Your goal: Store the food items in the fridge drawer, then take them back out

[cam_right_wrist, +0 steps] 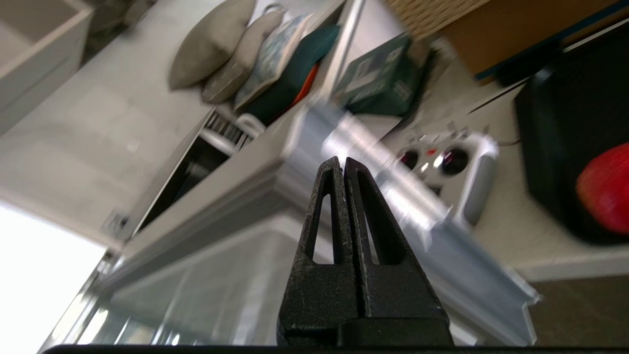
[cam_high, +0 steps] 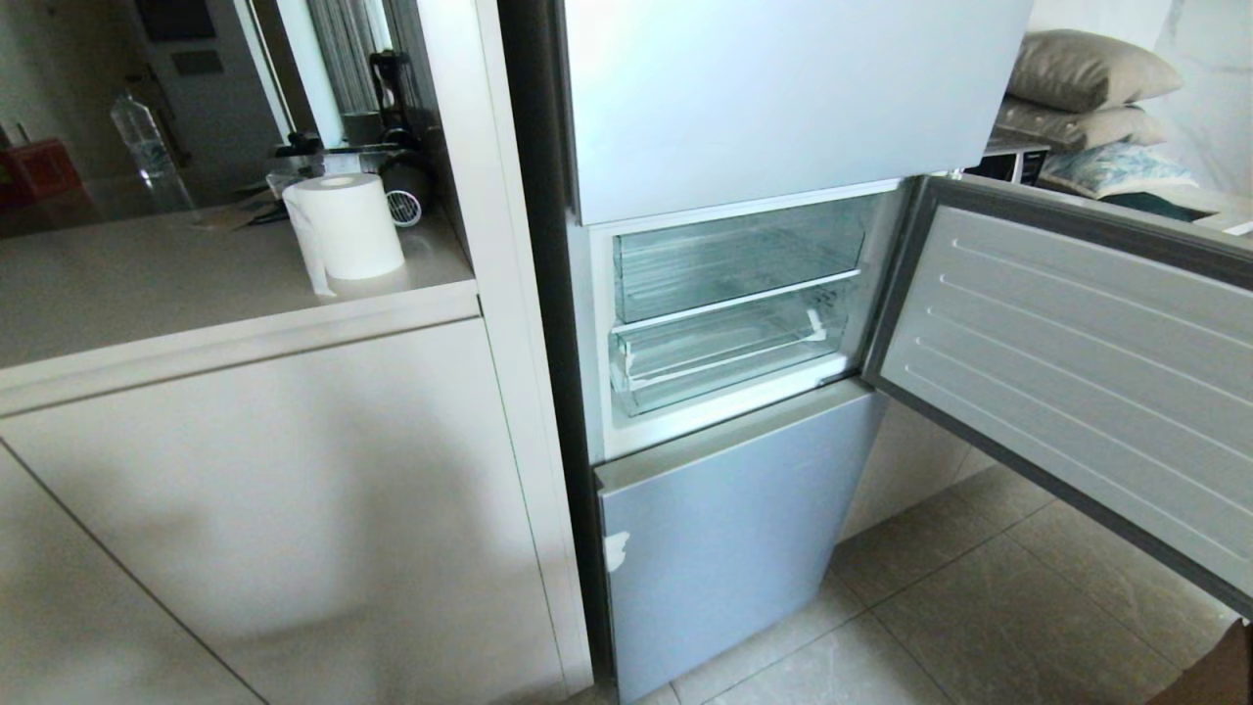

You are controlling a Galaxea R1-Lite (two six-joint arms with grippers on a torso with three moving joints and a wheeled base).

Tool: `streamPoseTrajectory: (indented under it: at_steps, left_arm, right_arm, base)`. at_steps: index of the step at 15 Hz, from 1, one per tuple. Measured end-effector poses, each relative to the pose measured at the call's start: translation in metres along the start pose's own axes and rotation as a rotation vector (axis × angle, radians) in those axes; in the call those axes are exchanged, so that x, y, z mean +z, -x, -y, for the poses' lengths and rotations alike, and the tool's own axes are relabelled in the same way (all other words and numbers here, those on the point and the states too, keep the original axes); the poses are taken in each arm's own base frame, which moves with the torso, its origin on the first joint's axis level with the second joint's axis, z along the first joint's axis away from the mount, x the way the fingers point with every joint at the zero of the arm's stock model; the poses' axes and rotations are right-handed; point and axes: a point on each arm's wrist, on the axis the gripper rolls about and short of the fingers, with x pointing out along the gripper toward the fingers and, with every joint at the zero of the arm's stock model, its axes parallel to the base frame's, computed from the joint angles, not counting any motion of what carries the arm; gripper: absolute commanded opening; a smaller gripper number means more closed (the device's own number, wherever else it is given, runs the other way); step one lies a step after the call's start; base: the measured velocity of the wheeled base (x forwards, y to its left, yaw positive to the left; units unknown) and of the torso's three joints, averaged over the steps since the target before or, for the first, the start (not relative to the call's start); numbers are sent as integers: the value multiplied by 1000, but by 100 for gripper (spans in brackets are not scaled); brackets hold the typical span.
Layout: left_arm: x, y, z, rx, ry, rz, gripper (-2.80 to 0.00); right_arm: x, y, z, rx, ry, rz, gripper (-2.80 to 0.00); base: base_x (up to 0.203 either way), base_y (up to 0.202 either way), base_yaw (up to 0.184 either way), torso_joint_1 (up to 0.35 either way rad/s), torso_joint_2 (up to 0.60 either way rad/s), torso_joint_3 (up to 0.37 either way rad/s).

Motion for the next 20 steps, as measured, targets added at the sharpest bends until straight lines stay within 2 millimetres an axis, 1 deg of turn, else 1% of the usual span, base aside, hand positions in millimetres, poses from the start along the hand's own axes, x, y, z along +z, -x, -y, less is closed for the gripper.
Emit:
streamPoseTrajectory:
  at_steps: [2, 6, 10, 12, 16, 20]
  left_arm:
    - [0, 0, 0, 0, 0, 0, -280]
    - [0, 0, 0, 0, 0, 0, -280]
    - [0, 0, 0, 0, 0, 0, -280]
    - [0, 0, 0, 0, 0, 0, -280]
    - [0, 0, 0, 0, 0, 0, -280]
    - [0, 0, 0, 0, 0, 0, -280]
  right_arm:
    - [10, -19, 16, -33, -24, 11, -280]
    - [21, -51, 48, -58, -98, -19, -280]
    - [21, -81, 73, -3, -244, -150, -280]
    - [21, -95, 83, 38, -301, -225, -280]
    - [20, -126, 94, 104, -398, -348, -280]
    - [7, -150, 96, 159, -503, -485, -280]
  base:
    - [0, 0, 0, 0, 0, 0]
    - [0, 0, 0, 0, 0, 0]
    - [0, 0, 0, 0, 0, 0]
    - [0, 0, 0, 0, 0, 0]
    - [0, 0, 0, 0, 0, 0]
    - [0, 0, 0, 0, 0, 0]
